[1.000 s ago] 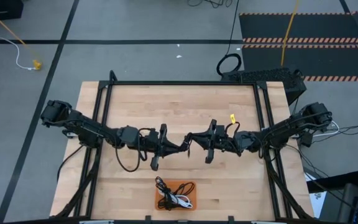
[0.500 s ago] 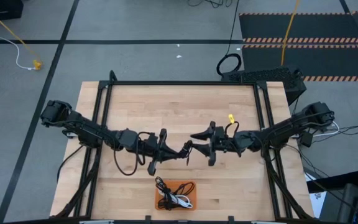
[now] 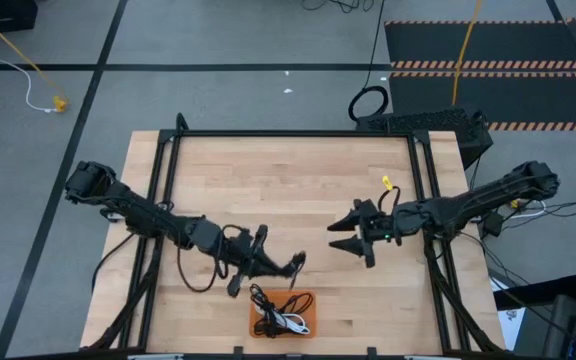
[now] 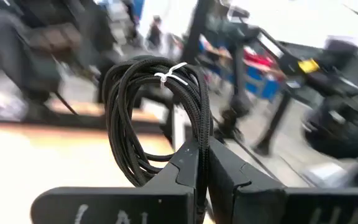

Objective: Pick and place USB-C Cables
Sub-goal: Put the black charger cable into the orange bin

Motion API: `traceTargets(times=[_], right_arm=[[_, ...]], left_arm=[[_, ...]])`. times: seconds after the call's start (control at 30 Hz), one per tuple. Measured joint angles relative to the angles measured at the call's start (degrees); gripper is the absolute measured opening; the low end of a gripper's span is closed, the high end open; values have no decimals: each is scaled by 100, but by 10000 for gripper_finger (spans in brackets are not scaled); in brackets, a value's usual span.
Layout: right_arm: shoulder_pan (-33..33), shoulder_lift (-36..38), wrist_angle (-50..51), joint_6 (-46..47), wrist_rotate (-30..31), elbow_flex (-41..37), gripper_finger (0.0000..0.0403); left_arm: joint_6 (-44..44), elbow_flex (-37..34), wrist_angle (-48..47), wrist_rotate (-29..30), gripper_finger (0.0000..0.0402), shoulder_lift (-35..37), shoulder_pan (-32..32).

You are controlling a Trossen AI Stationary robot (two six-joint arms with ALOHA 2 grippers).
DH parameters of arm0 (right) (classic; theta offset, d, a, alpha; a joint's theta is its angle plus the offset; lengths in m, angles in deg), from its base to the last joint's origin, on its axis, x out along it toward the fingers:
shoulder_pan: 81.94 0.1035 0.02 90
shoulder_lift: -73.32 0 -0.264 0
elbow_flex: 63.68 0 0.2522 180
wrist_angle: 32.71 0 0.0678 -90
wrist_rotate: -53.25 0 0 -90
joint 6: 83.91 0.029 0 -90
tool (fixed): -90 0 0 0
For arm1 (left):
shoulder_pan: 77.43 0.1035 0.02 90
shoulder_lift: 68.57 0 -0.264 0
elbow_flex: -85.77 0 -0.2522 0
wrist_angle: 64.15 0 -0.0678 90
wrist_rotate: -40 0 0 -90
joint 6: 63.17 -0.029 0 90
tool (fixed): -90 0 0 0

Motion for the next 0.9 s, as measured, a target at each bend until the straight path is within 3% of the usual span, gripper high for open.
traceTargets(times=[0.17, 0.33, 0.5, 0.67, 0.9], right_arm=[[-4, 496, 491, -25, 263, 0, 227], [-4, 945, 874, -41, 494, 0, 227], [-4, 1308, 1224, -40, 502, 0, 227], [-4, 1594, 1729, -75, 906, 0, 226], [-7, 1830, 2331, -135, 1244, 0, 226]], left_arm=[[684, 0, -686, -59, 10, 0, -435], [954, 0, -792, 78, 11, 0, -908], [1070, 0, -1011, 485, 19, 0, -1284], [1239, 0, -1228, 890, 11, -103, -1402], [1643, 4, -991, 892, 22, -757, -1401]])
